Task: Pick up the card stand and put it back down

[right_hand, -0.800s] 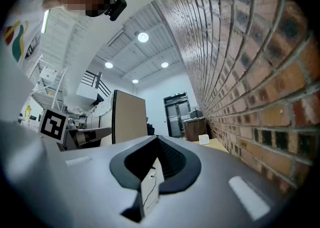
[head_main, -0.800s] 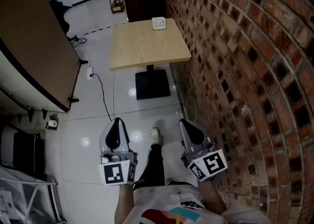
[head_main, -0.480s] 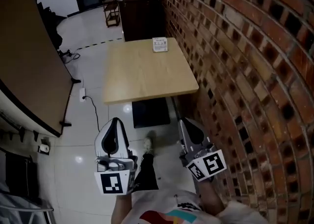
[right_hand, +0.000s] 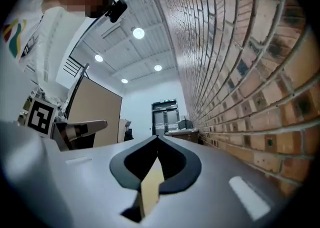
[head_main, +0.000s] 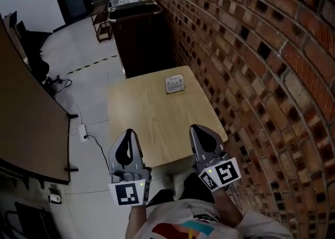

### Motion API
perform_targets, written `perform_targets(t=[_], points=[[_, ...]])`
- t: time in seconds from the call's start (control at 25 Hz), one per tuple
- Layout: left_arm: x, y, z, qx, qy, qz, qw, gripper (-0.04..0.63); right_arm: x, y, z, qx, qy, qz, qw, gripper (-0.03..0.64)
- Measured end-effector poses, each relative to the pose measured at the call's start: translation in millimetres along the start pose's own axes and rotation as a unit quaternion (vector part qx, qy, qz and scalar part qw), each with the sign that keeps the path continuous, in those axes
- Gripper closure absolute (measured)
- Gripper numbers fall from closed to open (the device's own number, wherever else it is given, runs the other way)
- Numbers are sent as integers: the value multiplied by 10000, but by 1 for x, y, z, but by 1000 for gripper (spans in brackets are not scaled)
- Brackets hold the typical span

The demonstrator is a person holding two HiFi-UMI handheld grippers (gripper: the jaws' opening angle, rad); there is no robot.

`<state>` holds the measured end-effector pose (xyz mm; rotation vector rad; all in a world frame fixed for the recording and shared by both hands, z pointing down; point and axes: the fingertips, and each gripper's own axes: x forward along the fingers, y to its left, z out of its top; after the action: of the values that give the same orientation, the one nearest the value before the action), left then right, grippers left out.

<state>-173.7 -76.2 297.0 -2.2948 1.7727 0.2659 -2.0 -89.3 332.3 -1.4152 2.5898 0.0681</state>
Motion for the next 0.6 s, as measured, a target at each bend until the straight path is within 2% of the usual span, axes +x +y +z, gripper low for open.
perform_targets(t=[0.24,0.44,0.6], points=[[49,29,-34,-343,199,229,9990,591,40,-36,-36,235,489,-131,9984,617],[80,38,-33,-183,120,322,9992,591,64,-57,-39,190,529,-115,9984,617],[93,41,-44,-126,261,472,9985,591,79,-68,-50,303,615,-49,9976,598]])
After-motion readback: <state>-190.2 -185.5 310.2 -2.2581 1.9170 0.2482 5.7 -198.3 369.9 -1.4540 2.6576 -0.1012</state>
